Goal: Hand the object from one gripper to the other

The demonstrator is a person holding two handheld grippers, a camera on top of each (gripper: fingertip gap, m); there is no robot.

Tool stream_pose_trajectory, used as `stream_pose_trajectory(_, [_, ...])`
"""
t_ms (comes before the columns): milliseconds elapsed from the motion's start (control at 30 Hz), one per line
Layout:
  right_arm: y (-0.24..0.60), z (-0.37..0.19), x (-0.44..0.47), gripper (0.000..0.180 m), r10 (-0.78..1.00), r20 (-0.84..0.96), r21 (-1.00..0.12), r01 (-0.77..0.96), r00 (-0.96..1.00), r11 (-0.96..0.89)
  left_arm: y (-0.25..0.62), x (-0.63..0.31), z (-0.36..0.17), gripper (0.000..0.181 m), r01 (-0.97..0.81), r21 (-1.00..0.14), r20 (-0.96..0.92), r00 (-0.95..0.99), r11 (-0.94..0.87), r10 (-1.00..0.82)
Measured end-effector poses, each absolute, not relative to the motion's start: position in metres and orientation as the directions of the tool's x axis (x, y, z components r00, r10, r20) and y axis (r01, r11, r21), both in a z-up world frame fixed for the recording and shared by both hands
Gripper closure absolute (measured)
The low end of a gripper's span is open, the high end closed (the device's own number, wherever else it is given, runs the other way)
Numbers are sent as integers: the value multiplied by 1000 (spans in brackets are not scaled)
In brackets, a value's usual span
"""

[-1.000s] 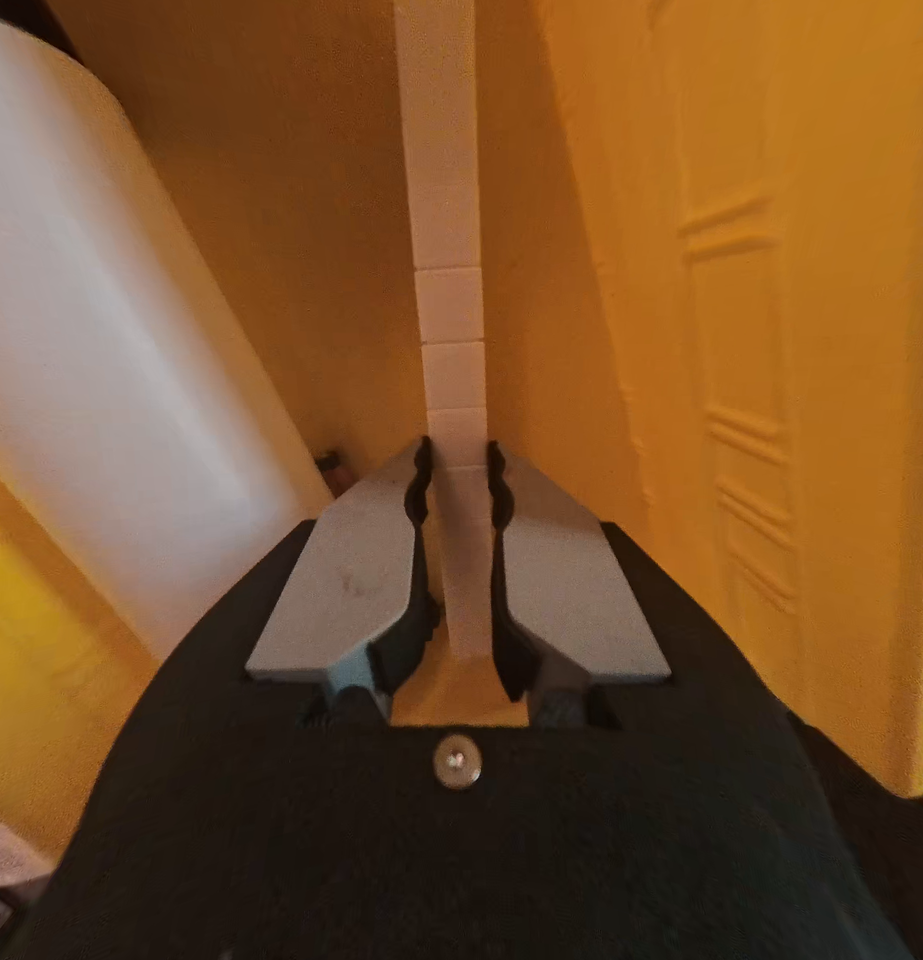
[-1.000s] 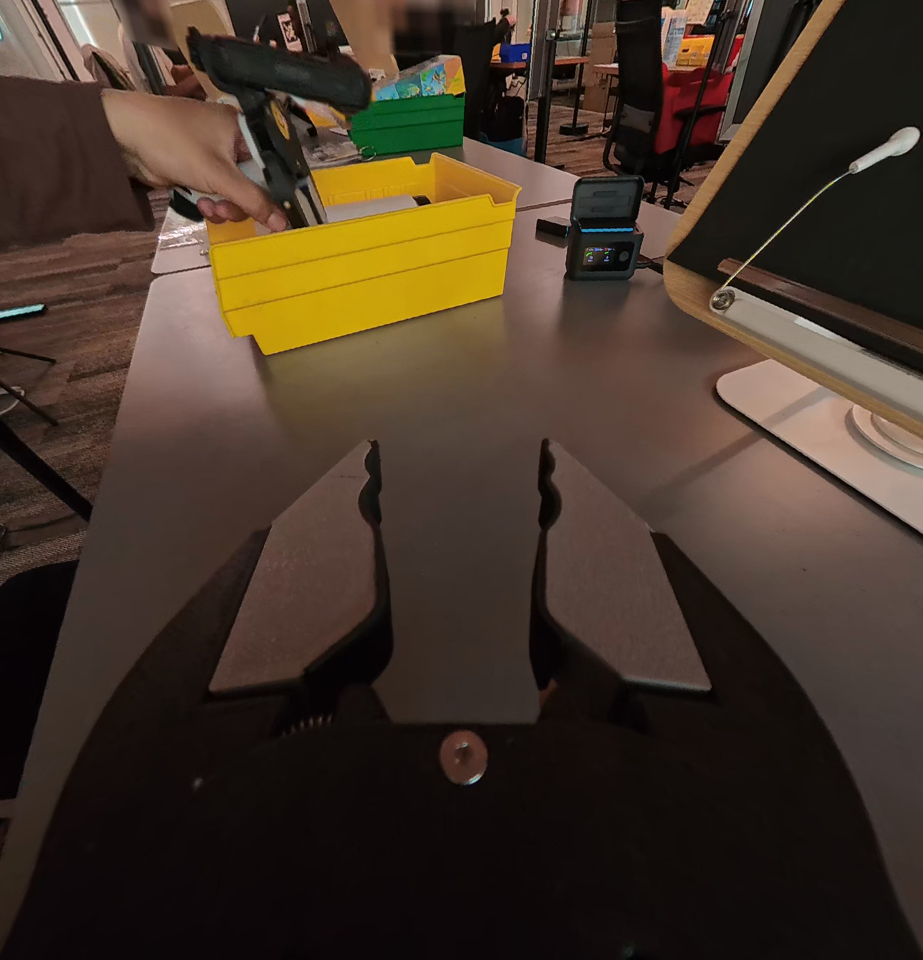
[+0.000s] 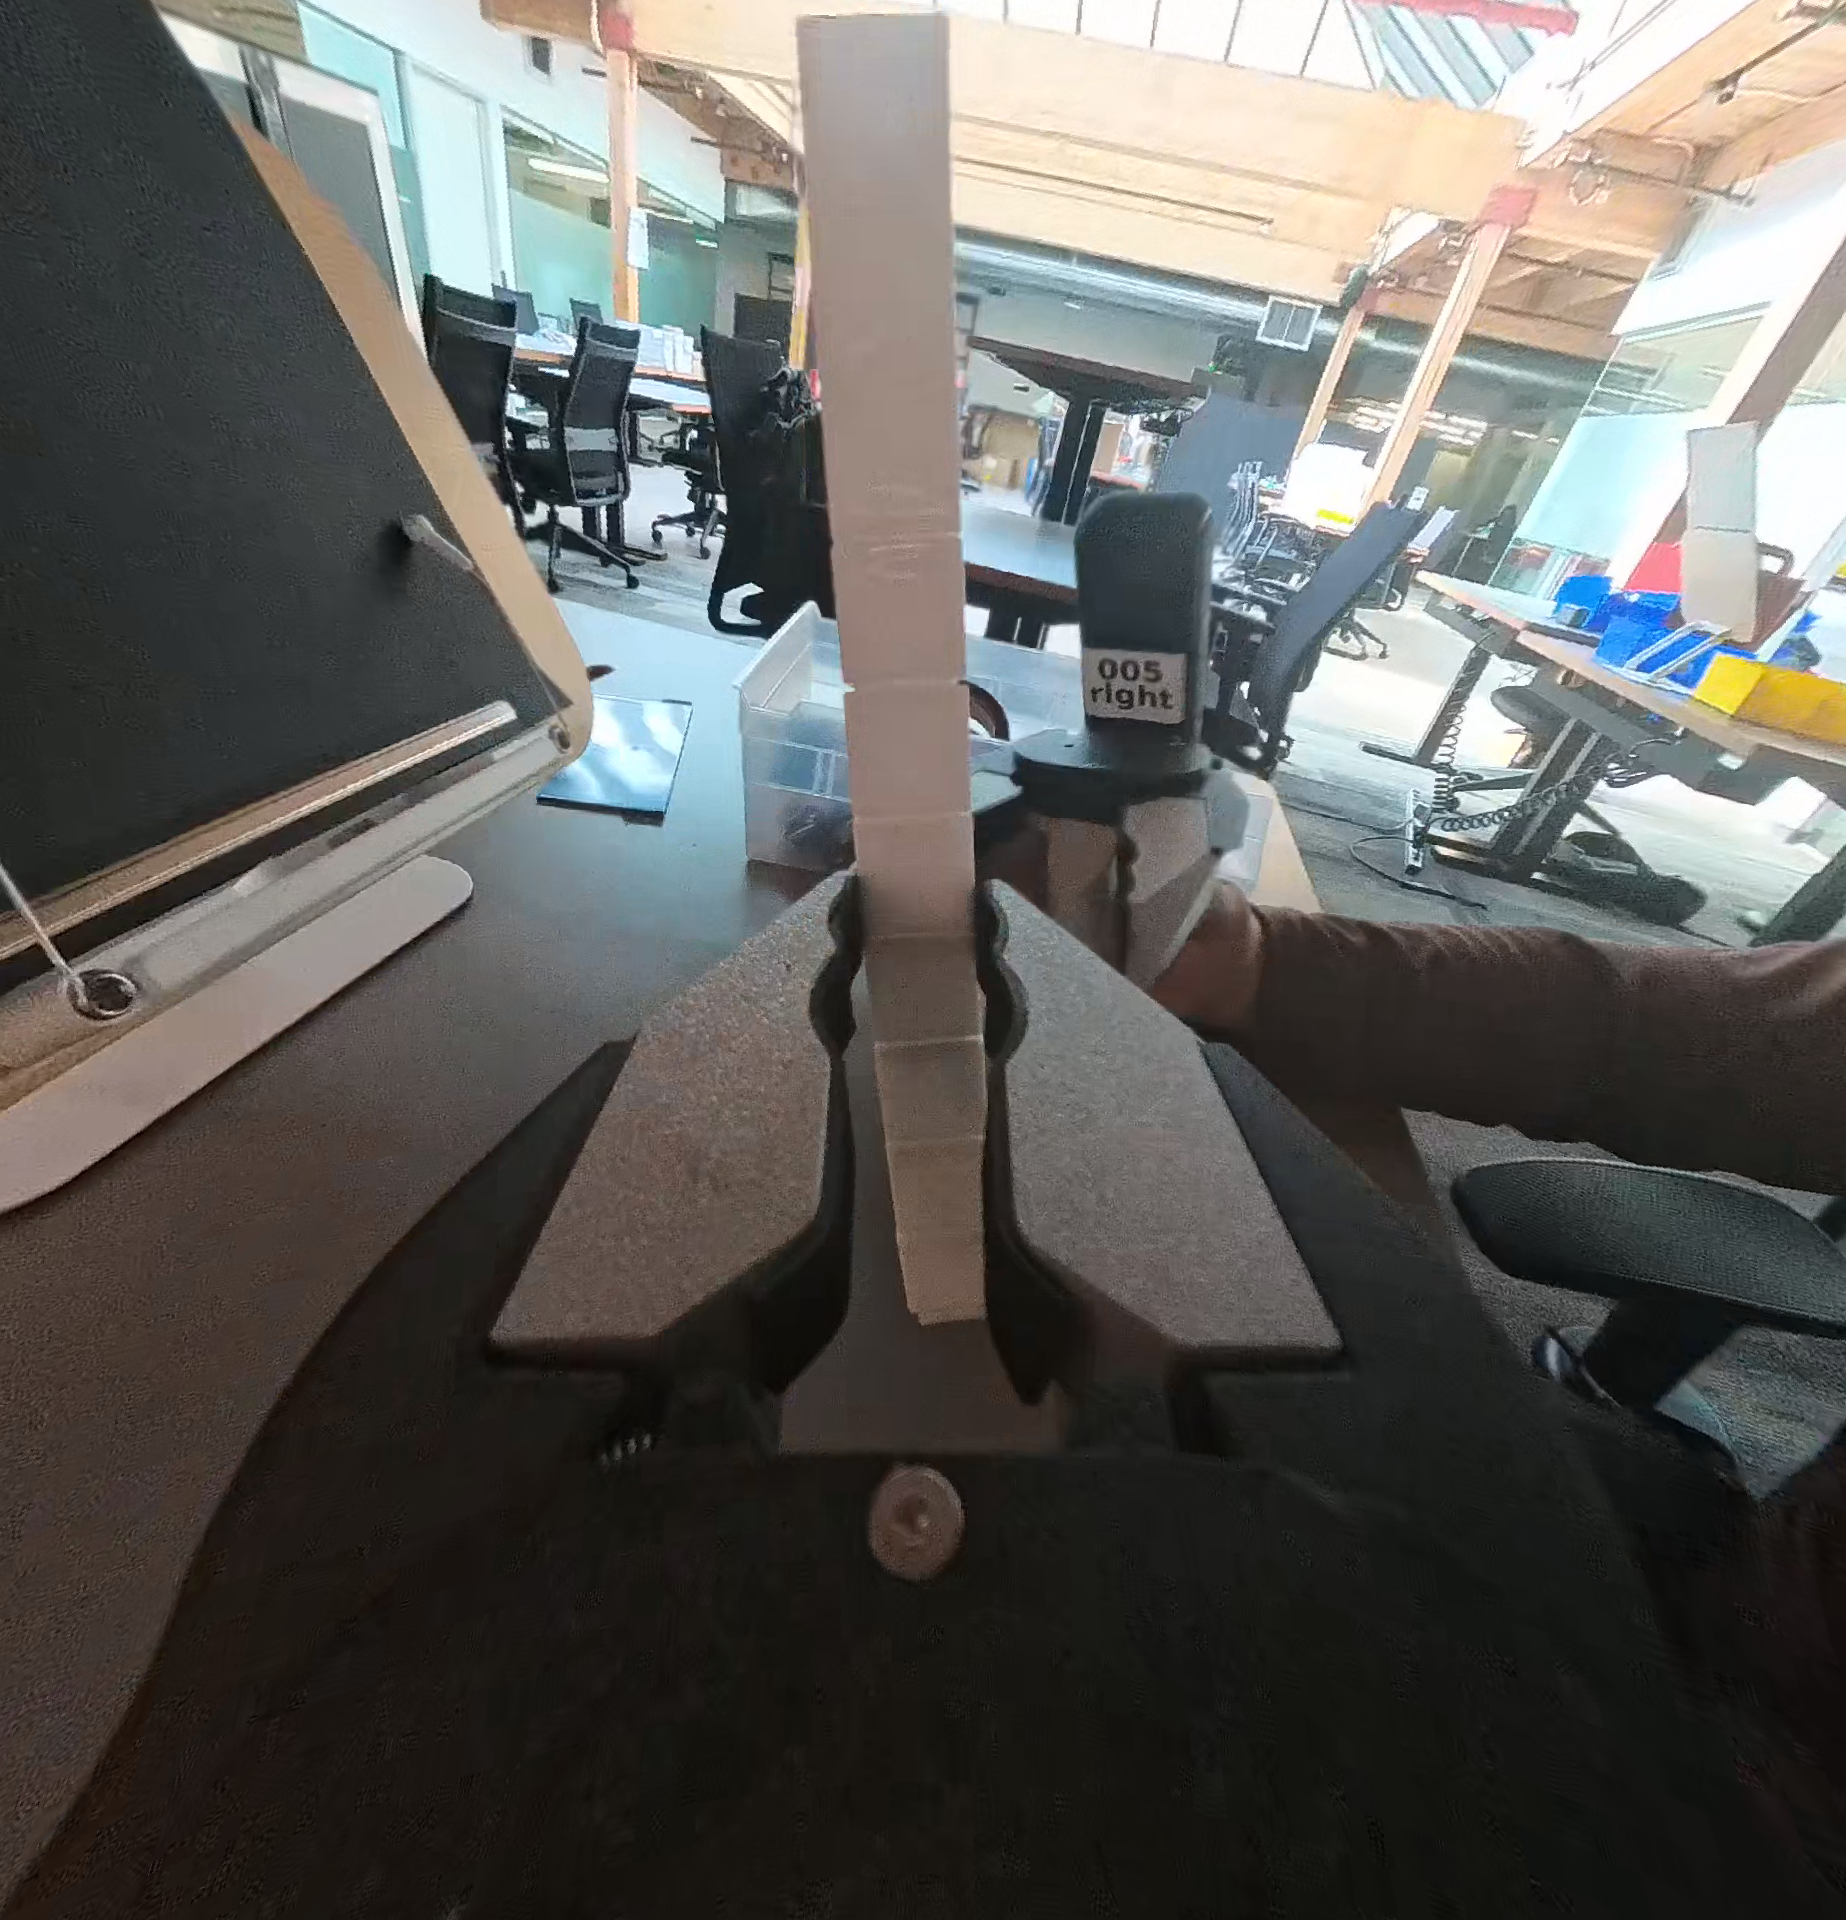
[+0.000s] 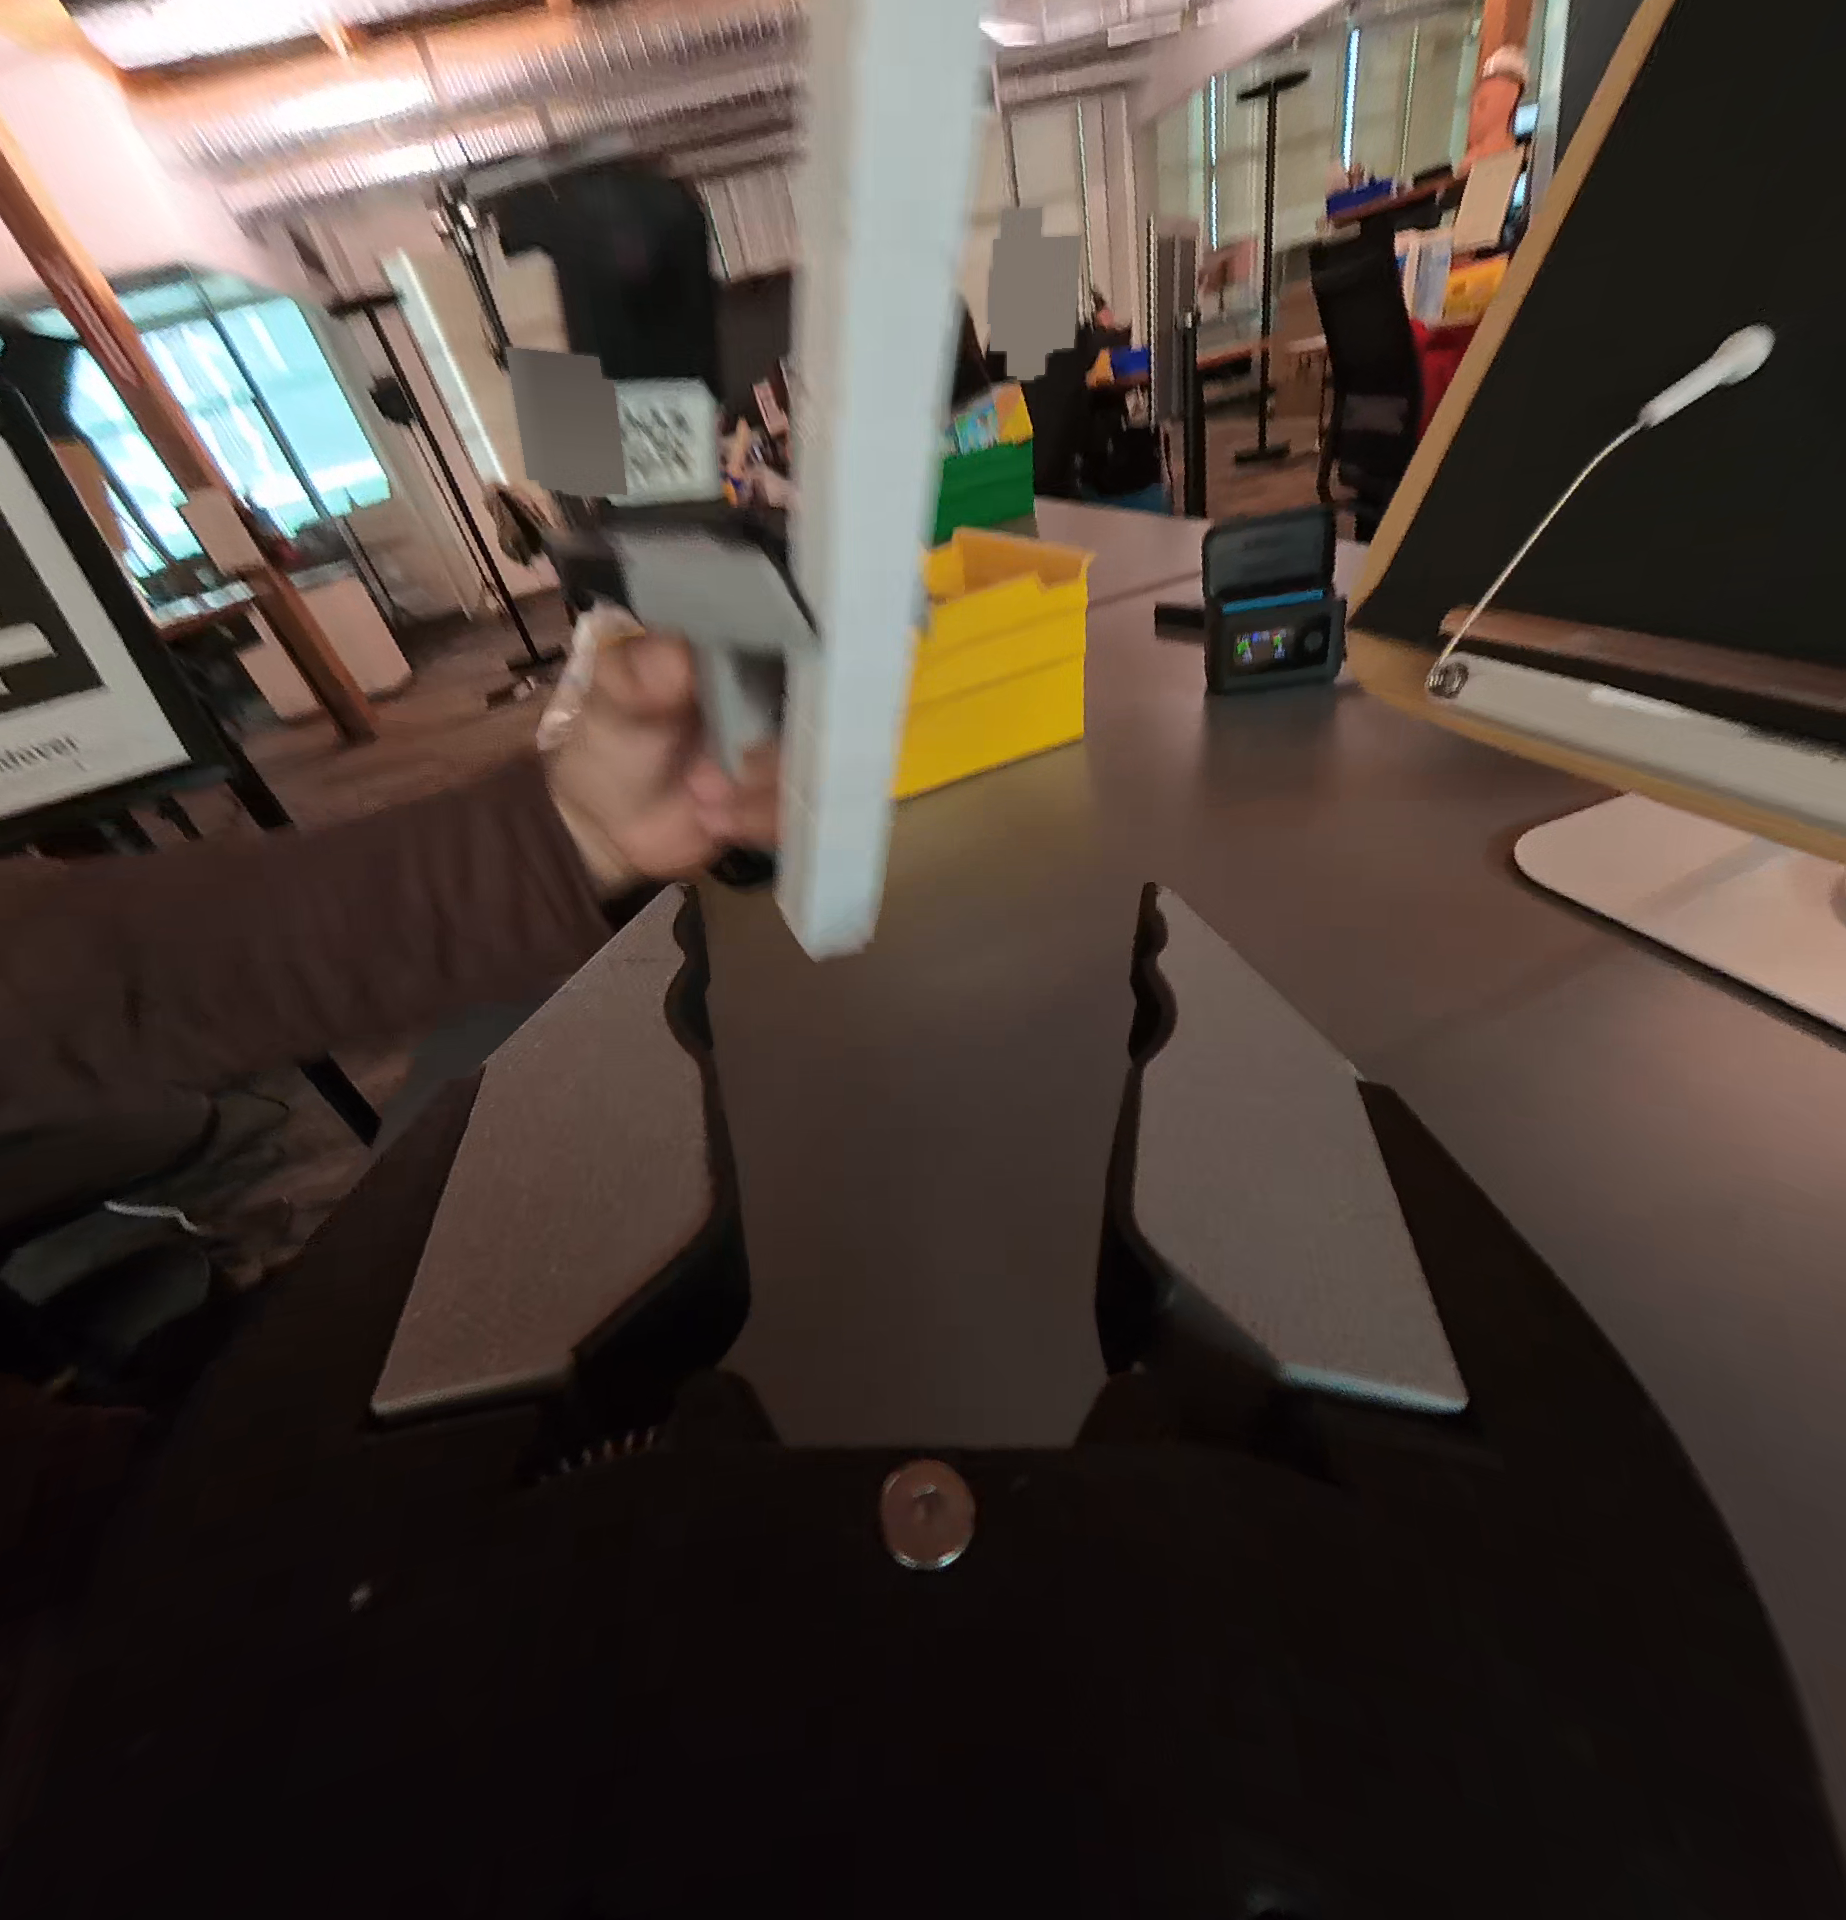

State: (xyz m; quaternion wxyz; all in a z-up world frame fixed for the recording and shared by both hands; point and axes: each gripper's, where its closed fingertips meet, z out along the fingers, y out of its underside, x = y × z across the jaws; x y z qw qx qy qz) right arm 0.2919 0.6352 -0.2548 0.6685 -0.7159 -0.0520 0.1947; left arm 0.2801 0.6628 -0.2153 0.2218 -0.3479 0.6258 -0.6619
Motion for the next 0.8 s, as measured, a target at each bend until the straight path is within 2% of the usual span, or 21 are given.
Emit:
stream_pose_trajectory(200, [631, -242, 304, 97, 340, -222, -974, -225, 914, -31, 653, 296, -239, 163, -170, -968, 249, -723, -183, -645])
stream_pose_trajectory(367, [642, -240, 307, 91, 310, -187, -982, -185, 932, -36, 650, 299, -261, 163, -227, -966, 251, -728, -121, -638])
stream_pose_trajectory(433, [650, -236, 306, 94, 316, -194, -980, -195, 928, -32, 647, 298, -261, 163, -240, -963, 265, -739, -126, -620])
stream_pose_trajectory(500, [655, -227, 299, 103, 375, -218, -974, -227, 901, -20, 648, 297, -257, 163, -216, -968, 248, -739, -128, -626])
stream_pose_trajectory(600, [664, -218, 293, 132, 436, -211, -974, -228, 875, -13, 654, 295, -252, 163, -213, -964, 265, -735, -158, -624])
stream_pose_trajectory(633, [668, -218, 291, 137, 455, -212, -974, -223, 865, -30, 655, 294, -252, 163, -219, -961, 278, -736, -171, -618])
stream_pose_trajectory(667, [672, -220, 290, 139, 458, -214, -975, -214, 863, -53, 657, 294, -251, 163, -225, -957, 289, -736, -181, -613])
stream_pose_trajectory(733, [679, -222, 293, 158, 450, -211, -977, -203, 868, -67, 657, 292, -250, 163, -233, -953, 304, -744, -194, -595])
stream_pose_trajectory(800, [681, -224, 292, 160, 475, -244, -969, -231, 846, -86, 657, 293, -252, 163, -252, -948, 319, -739, -195, -593])
